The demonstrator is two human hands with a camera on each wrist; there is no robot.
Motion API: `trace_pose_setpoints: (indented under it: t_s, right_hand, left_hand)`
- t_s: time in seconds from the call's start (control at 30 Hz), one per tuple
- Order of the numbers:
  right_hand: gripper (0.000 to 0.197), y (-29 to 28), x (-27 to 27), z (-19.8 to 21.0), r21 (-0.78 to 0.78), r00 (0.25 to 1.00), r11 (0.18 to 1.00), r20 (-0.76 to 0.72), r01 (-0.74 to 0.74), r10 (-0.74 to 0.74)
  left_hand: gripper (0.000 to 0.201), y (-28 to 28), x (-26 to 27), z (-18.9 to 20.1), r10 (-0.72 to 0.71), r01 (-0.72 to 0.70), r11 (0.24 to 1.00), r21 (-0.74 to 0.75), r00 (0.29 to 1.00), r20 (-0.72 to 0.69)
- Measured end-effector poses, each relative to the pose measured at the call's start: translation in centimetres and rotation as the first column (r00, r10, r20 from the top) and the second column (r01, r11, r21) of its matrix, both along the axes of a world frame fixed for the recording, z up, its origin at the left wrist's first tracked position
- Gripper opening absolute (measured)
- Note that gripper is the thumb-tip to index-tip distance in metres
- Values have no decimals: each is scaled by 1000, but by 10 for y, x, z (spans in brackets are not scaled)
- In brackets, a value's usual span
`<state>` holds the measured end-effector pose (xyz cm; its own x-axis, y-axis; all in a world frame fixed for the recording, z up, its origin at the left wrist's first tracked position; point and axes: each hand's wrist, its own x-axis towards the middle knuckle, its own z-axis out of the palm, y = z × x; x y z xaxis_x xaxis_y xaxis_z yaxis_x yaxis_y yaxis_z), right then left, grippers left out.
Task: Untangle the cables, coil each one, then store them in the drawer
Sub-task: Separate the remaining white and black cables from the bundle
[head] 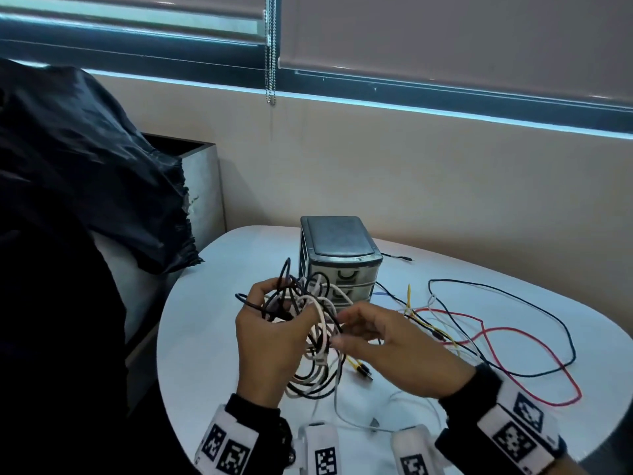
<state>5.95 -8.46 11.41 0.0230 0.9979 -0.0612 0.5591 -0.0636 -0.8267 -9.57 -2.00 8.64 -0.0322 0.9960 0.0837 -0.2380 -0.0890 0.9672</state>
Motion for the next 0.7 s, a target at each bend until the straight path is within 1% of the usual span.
trace_pose_setpoints:
  t_s: [0.07,0.1,0.13,0.2,0.27,0.3,0.33,0.37,0.4,0.43,0.47,0.5,0.53,0.63,0.67,0.7]
  right_hand:
    - [59,-1,-1,-7,-94,998,995,-49,-40,36]
    - [66,-3,0,-8,-119,995,991,-79,-66,56]
    - [69,-5,2,-8,-135,992,987,-109,-84,70]
    - [65,-8,5,-7,-138,983,984,-157,-115,93]
    - [51,-7,5,-8,-69,978,993,-188,-99,85]
    - [40,-5,5,-10,19,982,999,-186,-36,38]
    - [32,-2,5,-11,124,981,990,-187,72,-48]
    - [31,1,8,-12,214,967,957,-202,196,-153]
    - [33,3,10,-13,269,940,916,-248,298,-233]
    - [33,5,11,-12,295,918,887,-290,355,-271]
    - [31,6,11,-12,302,906,876,-320,376,-278]
    - [28,6,10,-11,304,907,877,-318,373,-276]
    - [24,5,7,-11,309,911,877,-309,369,-275]
    - [14,7,2,-3,369,906,833,-261,412,-333]
    - [13,9,1,2,356,914,846,-231,398,-333]
    - [17,12,3,6,320,939,885,-171,340,-299]
  left_hand:
    - [34,2,0,2,-23,29,998,-55,995,101]
    - [34,4,-1,2,-30,44,995,-90,988,150]
    - [34,6,-3,2,-29,53,991,-120,981,194]
    - [35,10,-7,1,-14,54,987,-154,967,255]
    - [36,12,-9,1,12,35,986,-160,958,286]
    - [36,12,-9,2,28,20,987,-157,954,297]
    - [37,12,-9,3,40,8,988,-151,951,306]
    - [37,11,-9,4,46,0,990,-144,948,314]
    - [37,11,-9,5,45,-2,991,-134,946,321]
    - [37,10,-9,6,39,1,992,-122,946,323]
    - [37,10,-8,7,26,8,995,-104,946,323]
    - [37,10,-8,9,10,17,996,-84,949,316]
    - [36,10,-7,9,-5,24,998,-60,953,303]
    - [36,11,-7,11,-82,80,997,18,967,242]
    - [37,10,-6,12,-112,104,993,47,969,220]
    - [37,9,-6,12,-144,132,989,73,968,204]
